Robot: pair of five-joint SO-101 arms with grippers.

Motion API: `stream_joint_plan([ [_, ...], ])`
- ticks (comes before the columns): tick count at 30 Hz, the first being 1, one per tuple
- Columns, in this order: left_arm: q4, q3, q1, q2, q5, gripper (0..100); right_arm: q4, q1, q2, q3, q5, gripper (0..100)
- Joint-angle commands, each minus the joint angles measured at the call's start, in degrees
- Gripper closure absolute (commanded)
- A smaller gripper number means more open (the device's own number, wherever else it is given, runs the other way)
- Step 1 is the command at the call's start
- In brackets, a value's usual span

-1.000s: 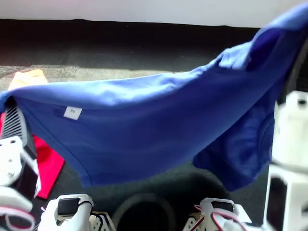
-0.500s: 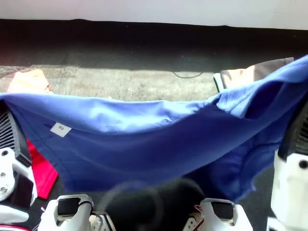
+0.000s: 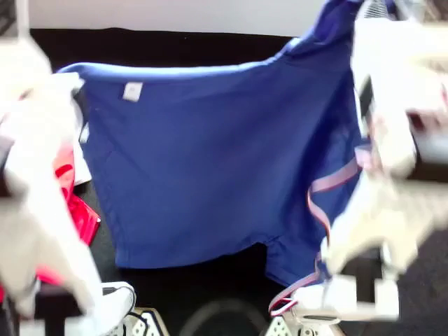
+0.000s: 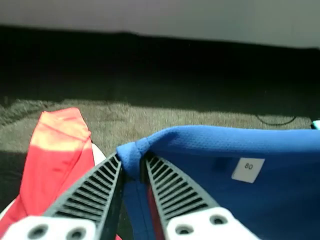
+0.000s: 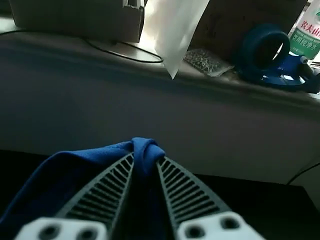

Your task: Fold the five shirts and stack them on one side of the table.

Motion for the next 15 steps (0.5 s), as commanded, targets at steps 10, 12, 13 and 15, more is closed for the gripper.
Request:
stream_joint_plan([
  [10, -17.2, -4.9, -0.5, 32.7, -8.4, 99, -20.5, -3.7, 33.5, -1.6, 0.6, 99.3],
  [12, -17.2, -8.5, -0.5, 35.8, -8.6, 99, -21.6, -4.6, 34.9, -1.6, 0.6, 99.3],
  [13, -17.2, -10.2, -0.4, 37.4, -8.6, 99, -21.6, -4.9, 35.4, -1.1, 0.6, 99.3],
  [15, -17.2, -12.6, -0.3, 40.4, -8.6, 99, -19.8, -5.1, 37.0, -0.9, 0.4, 99.3],
])
